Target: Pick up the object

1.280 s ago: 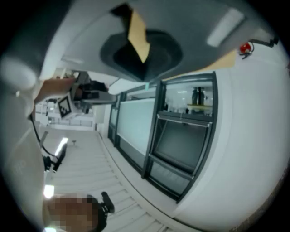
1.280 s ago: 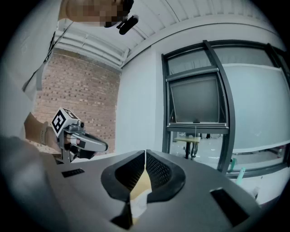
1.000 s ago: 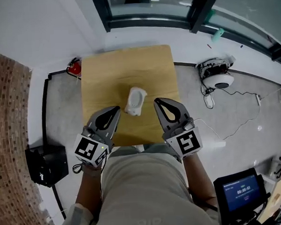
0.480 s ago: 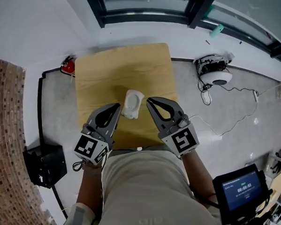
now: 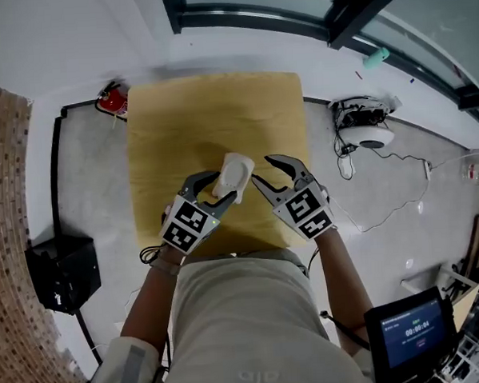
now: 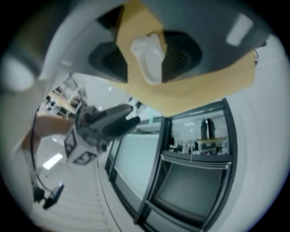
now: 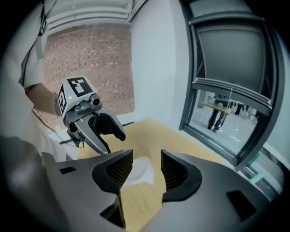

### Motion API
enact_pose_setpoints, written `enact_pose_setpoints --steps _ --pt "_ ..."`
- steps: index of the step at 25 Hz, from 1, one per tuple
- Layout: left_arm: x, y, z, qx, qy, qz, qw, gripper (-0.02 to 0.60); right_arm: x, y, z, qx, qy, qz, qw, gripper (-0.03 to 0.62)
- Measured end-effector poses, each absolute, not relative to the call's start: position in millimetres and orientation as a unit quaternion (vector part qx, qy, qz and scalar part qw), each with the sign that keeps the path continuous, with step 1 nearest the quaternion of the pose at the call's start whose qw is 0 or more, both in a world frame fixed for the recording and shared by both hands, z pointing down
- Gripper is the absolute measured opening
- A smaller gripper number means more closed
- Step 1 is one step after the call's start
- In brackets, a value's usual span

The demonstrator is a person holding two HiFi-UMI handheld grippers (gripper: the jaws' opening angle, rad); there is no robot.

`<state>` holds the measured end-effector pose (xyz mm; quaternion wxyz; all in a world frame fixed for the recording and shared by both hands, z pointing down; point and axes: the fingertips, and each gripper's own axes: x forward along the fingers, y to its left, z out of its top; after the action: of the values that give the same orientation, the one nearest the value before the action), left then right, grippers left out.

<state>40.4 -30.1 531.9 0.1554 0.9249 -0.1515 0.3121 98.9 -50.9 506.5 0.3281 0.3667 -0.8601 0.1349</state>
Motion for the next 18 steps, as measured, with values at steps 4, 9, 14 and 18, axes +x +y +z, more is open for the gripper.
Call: enact_pose_setpoints --steps 4,9,14,18 --pt "51 -9 594 0.897 -0.075 0.431 0.06 0.236 93 -64 570 0.266 -0.841 0.154 0.445 0.229" --pt "57 14 641 0.838 0.048 0.527 -0.136 0.236 75 -81 633 0.187 -0.819 0.255 0.479 0.239" --pt "48 29 690 0.773 0.142 0.568 -0.246 0.256 61 -89 674 0.125 -0.799 0.331 0.486 0.255" --pt "49 25 703 0.786 0.149 0.538 -0.265 0.268 48 -86 683 0.07 -0.799 0.336 0.494 0.275"
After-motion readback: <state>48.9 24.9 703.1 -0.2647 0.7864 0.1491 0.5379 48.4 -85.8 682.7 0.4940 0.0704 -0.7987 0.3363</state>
